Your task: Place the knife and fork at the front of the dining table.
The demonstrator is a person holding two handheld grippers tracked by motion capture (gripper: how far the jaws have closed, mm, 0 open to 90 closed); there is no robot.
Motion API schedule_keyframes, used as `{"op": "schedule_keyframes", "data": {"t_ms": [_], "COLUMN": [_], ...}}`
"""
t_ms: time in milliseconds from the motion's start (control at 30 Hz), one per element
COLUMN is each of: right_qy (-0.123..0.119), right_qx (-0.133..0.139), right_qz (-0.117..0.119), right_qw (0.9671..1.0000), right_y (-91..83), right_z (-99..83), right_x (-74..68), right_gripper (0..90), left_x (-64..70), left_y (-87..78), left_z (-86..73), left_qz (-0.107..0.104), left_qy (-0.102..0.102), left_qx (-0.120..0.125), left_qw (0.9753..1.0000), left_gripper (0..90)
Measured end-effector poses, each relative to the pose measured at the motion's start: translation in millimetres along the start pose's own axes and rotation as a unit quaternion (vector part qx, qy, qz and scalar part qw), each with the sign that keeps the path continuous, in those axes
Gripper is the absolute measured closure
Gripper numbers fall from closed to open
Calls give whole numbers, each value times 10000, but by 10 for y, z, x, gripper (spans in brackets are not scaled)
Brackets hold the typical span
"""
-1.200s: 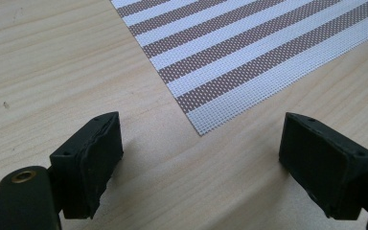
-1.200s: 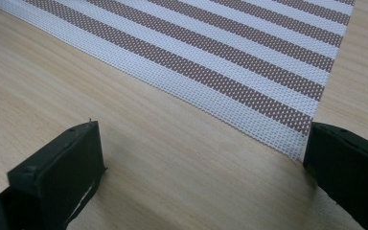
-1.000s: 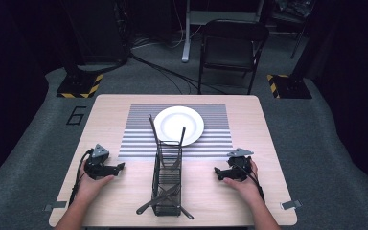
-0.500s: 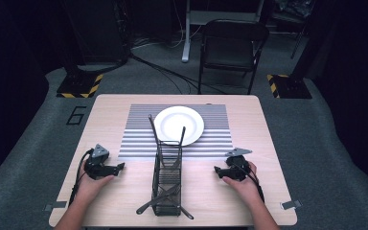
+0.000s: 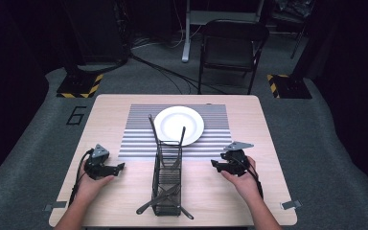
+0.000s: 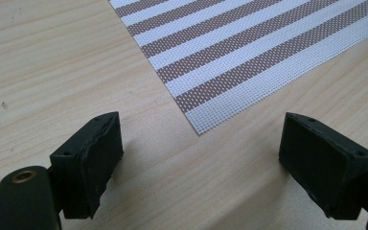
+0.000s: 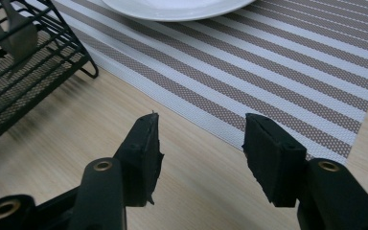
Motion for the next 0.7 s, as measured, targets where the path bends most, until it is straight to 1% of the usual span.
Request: {"op": "schedule_keyframes", "data": {"t_ms": [33,100,267,300,533,567,600,700], "right_qy": [-49,-43,-185,-163,-374,-413,-413,-461], "right_qx": [-6,-3,42,40,70,123,123,162], "right_qz": [92,130,246,268,430,490,490,536], "right_qw": [9999,9999,9995,9995,9984,9979,9979,9974], "right_y": [-7,-13,-25,-25,-58,-78,-78,-98], "right_z": [31,45,135,155,339,403,403,484], "right_x": [-34,-59,-141,-162,-314,-362,-362,-420], "right_gripper": [474,478,509,517,548,557,557,567], "left_x": [1,2,6,8,9,9,8,7], "left_y": [-1,-3,-3,-7,-8,-6,-10,-12], "left_z": [-1,-2,-3,-5,-6,-5,-7,-7], "left_qz": [-5,7,-11,-28,-36,-28,-40,-37], "left_qy": [9,14,12,13,18,16,36,50], "left_qx": [-4,1,5,-19,-27,-10,-37,-39], "left_qw": [10000,10000,10000,10000,10000,10000,10000,10000], "left_gripper": [151,151,151,151,151,151,151,151]}}
Point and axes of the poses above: each handheld gripper's, and its own axes: y roughly forward along the jaws, z roughly out of its top, x roughly to its right, the point moved 7 cm from there along y, roughly forward along the jaws, and after that the axes turned 2 degrees about x, right-handed, at the moved point
